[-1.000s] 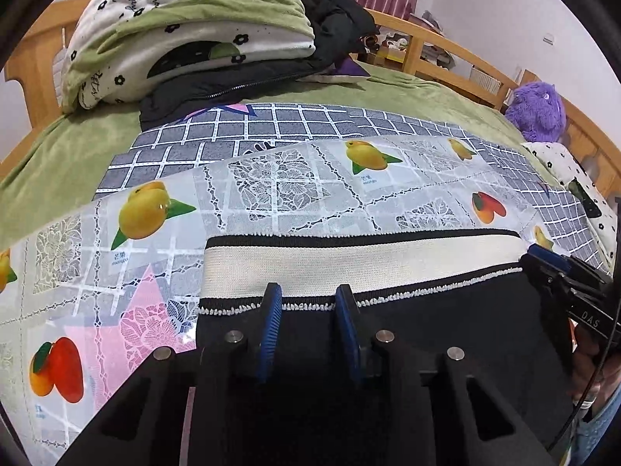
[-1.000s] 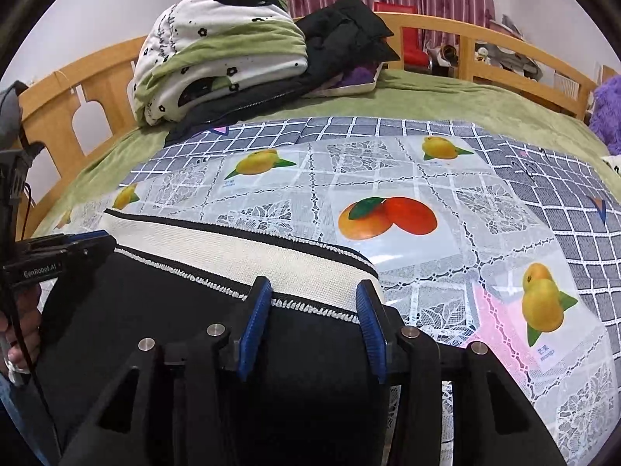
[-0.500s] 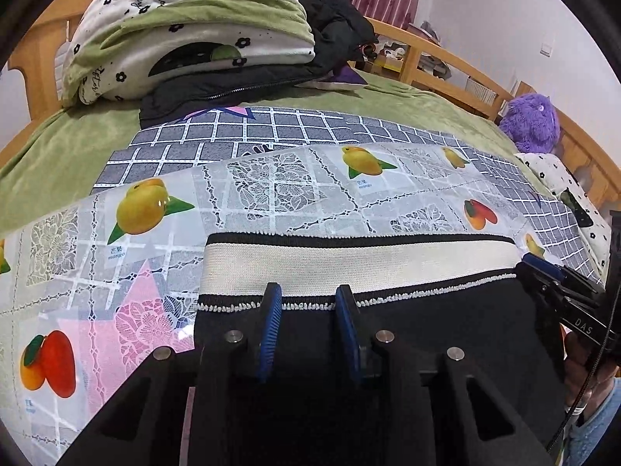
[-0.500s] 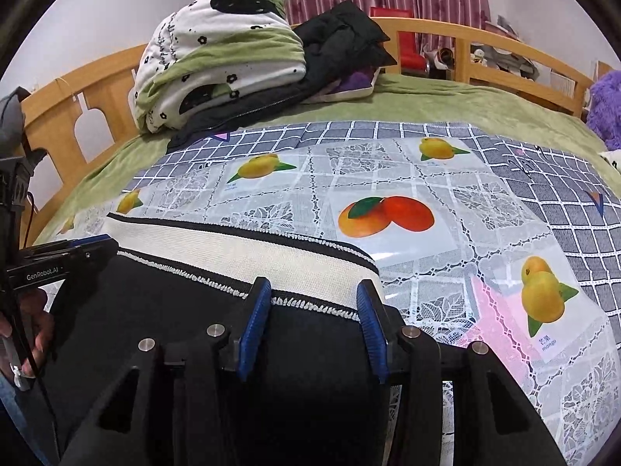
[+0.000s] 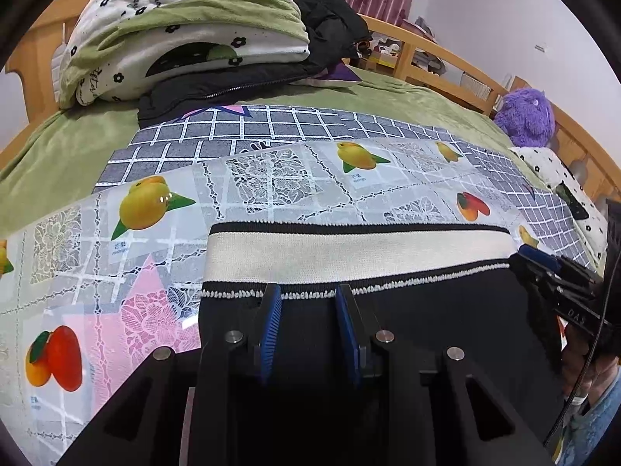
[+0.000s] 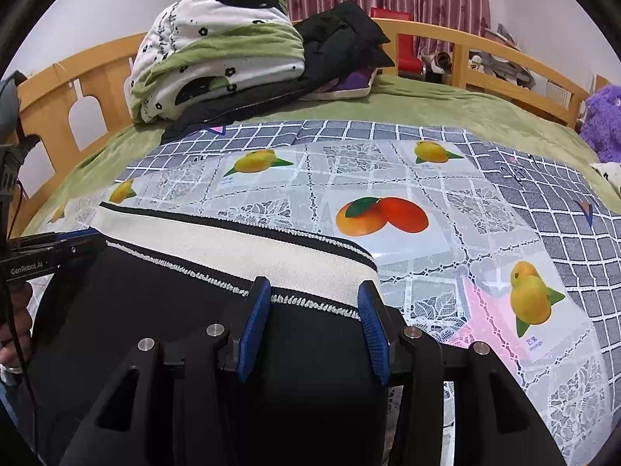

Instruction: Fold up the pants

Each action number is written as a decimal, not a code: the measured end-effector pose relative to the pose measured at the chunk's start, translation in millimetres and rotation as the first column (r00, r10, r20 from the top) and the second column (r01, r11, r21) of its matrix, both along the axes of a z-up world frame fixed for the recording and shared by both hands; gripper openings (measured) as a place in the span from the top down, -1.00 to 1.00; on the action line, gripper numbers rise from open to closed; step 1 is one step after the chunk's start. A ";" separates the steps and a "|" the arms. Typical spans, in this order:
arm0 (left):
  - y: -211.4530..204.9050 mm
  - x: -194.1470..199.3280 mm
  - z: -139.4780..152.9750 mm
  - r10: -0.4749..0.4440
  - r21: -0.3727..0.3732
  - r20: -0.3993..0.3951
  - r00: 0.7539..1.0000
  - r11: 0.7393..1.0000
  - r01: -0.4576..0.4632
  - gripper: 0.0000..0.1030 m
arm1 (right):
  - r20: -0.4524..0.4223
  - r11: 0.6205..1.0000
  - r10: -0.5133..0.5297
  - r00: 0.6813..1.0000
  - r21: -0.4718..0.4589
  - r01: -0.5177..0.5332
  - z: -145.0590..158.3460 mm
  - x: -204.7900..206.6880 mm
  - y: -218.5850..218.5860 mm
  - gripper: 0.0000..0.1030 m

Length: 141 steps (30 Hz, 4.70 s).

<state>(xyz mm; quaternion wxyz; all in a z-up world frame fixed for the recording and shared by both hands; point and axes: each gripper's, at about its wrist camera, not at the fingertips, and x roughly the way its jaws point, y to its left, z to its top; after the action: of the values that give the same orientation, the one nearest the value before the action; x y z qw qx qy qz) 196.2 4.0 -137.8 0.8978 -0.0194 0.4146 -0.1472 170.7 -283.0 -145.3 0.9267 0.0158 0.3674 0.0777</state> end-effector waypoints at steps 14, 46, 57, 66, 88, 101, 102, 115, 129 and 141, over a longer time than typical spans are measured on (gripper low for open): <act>7.3 -23.5 2.7 -0.032 0.048 -0.004 0.999 0.998 0.033 0.41 | -0.096 0.996 -0.078 0.992 0.041 0.082 1.7 -33.8 0.4 0.07; 16.5 -138.8 -1.2 -0.036 0.189 -0.069 0.997 0.981 0.049 0.30 | -0.126 0.996 -0.071 0.990 0.036 0.076 -1.6 -162.9 -4.4 0.03; 18.6 -211.4 53.4 0.084 0.209 0.026 0.996 0.974 -0.088 0.04 | -0.078 0.991 -0.118 0.990 -0.076 0.112 58.5 -216.1 -3.8 -0.03; -0.7 -246.2 94.3 0.151 0.195 0.139 0.979 0.965 -0.176 -0.49 | -0.025 0.980 -0.191 0.981 0.053 0.192 87.1 -248.1 -15.8 -0.76; -19.4 -258.2 101.4 0.154 0.176 0.133 0.979 0.969 -0.176 -0.54 | -0.024 0.980 -0.190 0.981 0.051 0.191 91.9 -273.5 -1.7 -0.92; -17.3 -258.8 100.1 0.149 0.158 0.135 0.980 0.973 -0.169 -0.54 | -0.007 0.974 -0.226 0.974 0.029 0.226 96.9 -275.6 -4.7 -0.92; -17.3 -258.8 99.8 0.149 0.157 0.135 0.980 0.973 -0.170 -0.54 | -0.004 0.974 -0.225 0.974 0.024 0.225 97.1 -275.6 -4.5 -0.92; -15.0 -260.3 99.8 0.152 0.155 0.143 0.978 0.972 -0.174 -0.55 | 0.010 0.974 -0.227 0.974 0.009 0.227 99.5 -276.0 0.5 -0.92; -9.6 -261.4 100.7 0.159 0.147 0.149 0.976 0.972 -0.181 -0.55 | 0.021 0.975 -0.223 0.975 0.012 0.222 101.2 -275.8 3.1 -0.92; -8.1 -261.6 102.6 0.159 0.140 0.157 0.975 0.973 -0.182 -0.57 | 0.040 0.978 -0.208 0.977 0.002 0.208 102.8 -277.4 8.4 -0.92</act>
<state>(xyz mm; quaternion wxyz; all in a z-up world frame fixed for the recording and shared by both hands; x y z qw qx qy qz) -65.3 -4.1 -35.1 0.9336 0.0250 0.3555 -0.0381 -106.7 -274.7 -42.5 0.9369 0.0516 0.3451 -0.0197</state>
